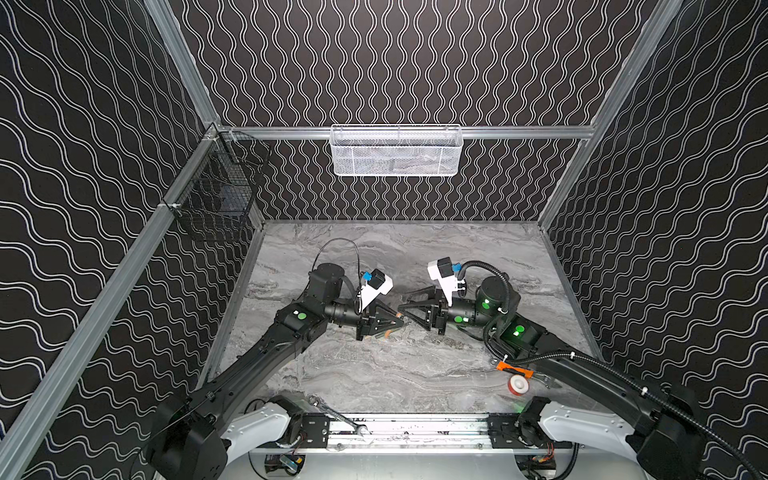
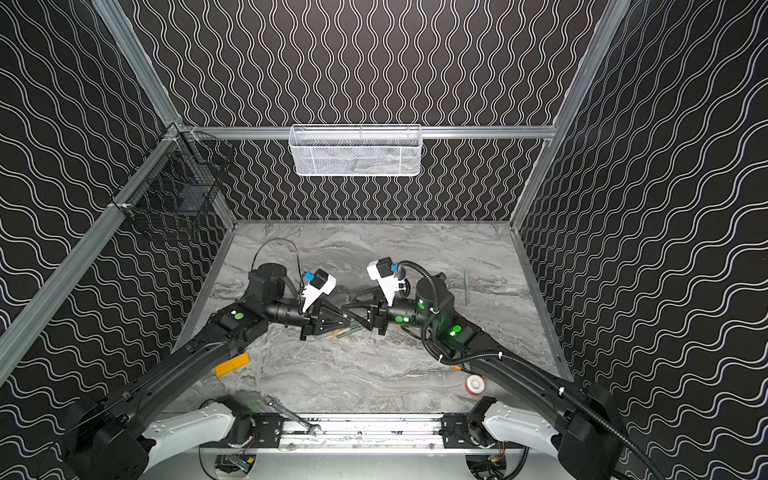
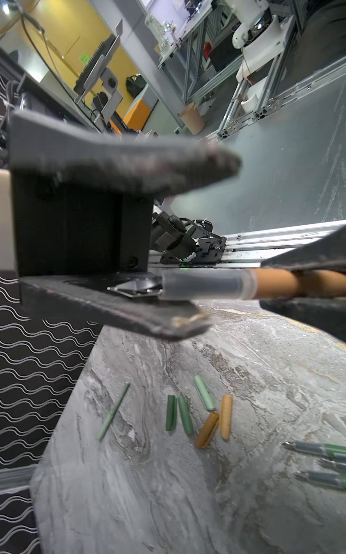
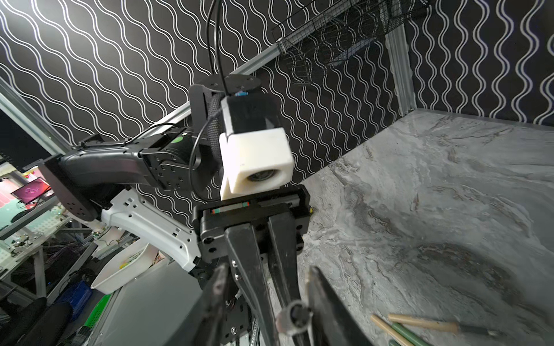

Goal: Insert the pens into the pen caps

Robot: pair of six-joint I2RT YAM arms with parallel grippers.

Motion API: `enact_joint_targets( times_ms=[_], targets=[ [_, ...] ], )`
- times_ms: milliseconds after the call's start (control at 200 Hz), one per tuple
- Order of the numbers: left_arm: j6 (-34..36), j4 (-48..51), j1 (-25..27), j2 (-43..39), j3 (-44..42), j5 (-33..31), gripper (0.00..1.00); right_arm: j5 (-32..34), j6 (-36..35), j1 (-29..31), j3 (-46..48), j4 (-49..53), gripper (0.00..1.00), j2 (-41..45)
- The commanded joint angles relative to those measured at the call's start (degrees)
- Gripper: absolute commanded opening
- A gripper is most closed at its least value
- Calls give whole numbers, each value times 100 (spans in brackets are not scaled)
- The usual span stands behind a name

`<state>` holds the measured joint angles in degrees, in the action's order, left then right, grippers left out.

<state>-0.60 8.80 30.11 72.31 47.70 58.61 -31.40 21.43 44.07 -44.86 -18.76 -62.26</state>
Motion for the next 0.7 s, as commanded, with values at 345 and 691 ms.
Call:
enact_joint_targets(
  times_ms=[345,691],
  targets=[
    [868,1419,3,-195,215,-696,0,1749,-249,-2276,40,2905,80,254],
    [570,1387,-1,-339,118,-1142,0,3587,-1370,-2386,-1181,4855,69,-2155]
  ],
)
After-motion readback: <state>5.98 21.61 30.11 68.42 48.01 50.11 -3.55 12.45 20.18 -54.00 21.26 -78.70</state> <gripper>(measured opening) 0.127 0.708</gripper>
